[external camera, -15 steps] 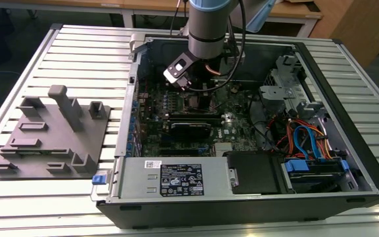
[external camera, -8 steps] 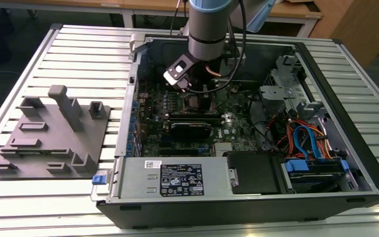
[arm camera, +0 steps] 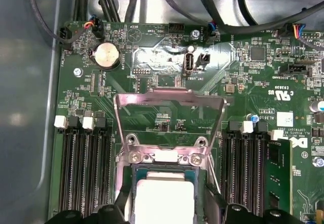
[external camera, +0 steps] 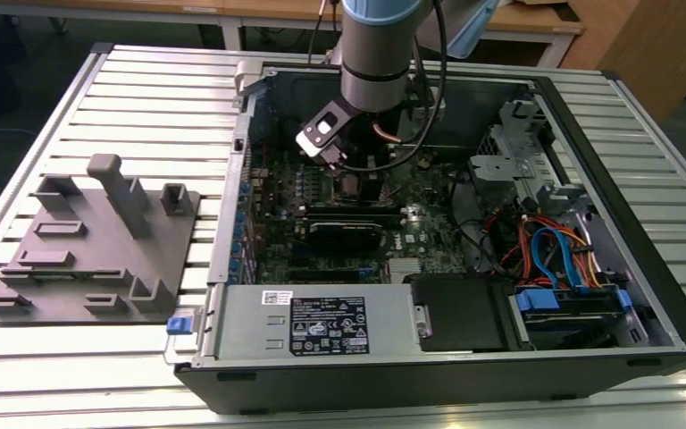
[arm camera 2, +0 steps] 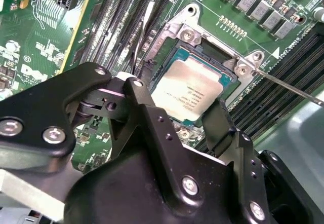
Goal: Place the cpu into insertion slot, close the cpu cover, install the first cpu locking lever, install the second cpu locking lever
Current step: 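Place the cpu into insertion slot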
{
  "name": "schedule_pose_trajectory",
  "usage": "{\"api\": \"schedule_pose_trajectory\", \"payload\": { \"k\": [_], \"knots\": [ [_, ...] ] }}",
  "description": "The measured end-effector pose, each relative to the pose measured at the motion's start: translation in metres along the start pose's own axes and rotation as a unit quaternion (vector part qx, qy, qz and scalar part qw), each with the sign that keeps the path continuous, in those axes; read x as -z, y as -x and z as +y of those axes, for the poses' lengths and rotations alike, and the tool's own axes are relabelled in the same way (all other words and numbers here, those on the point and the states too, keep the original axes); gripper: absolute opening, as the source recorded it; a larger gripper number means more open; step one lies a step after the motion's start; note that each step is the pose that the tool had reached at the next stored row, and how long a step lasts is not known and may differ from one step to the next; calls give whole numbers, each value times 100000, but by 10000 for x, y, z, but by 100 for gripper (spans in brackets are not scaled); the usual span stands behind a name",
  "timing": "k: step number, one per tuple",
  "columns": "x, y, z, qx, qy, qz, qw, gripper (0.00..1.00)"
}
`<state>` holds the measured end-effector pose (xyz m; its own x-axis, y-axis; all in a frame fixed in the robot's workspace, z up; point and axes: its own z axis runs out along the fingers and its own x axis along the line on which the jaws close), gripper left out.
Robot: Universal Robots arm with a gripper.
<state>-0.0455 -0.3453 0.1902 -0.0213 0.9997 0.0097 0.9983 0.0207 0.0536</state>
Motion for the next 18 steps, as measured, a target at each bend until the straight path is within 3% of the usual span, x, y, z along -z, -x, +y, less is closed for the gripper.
{"api": "schedule_pose_trajectory", "payload": {
  "k": [18],
  "knots": [
    [127, -1, 6, -15, -44, 171, 100000, 67]
  ]
}}
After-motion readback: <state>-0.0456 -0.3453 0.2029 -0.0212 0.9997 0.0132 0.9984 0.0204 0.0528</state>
